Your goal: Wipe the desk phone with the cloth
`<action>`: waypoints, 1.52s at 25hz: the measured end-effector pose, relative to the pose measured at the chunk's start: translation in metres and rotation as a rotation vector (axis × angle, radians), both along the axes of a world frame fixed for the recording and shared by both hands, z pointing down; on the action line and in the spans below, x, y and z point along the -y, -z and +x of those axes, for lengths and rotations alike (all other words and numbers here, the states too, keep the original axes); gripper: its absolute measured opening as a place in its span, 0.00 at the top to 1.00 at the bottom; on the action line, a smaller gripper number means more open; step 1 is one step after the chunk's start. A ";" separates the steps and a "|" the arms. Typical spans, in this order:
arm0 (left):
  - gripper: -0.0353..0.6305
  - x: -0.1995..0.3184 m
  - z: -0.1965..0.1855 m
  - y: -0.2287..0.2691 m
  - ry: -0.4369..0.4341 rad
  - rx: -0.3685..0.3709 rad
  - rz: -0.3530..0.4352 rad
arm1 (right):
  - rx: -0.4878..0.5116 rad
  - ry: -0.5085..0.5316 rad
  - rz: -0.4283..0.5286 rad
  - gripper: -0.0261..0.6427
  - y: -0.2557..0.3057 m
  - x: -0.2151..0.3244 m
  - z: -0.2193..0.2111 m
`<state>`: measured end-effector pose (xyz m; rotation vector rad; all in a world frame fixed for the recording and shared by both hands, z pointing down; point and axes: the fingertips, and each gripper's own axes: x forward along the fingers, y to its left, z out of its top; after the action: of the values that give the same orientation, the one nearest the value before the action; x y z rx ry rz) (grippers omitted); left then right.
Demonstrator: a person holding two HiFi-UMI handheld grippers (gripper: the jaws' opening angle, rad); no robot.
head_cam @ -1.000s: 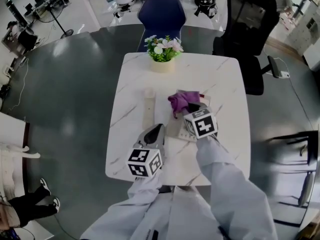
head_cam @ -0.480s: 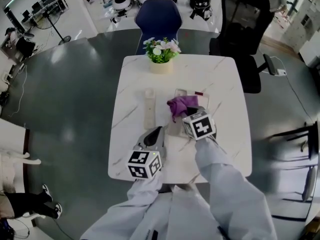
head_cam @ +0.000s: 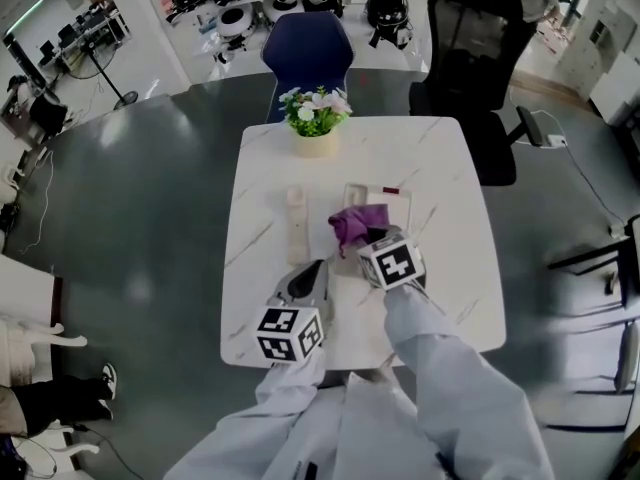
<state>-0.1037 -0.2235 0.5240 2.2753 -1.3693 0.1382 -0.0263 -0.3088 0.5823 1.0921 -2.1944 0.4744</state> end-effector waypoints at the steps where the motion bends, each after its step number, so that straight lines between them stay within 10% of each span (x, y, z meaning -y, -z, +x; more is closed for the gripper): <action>1: 0.95 0.000 0.000 0.000 -0.003 0.001 0.001 | -0.004 -0.009 -0.003 0.91 -0.002 -0.001 0.002; 38: 0.95 -0.040 -0.006 0.002 -0.020 0.006 0.007 | -0.009 0.012 -0.053 0.91 -0.021 -0.072 -0.009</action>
<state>-0.1100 -0.1832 0.5217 2.2963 -1.3526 0.1471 -0.0351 -0.2367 0.6037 1.0502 -2.1675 0.5185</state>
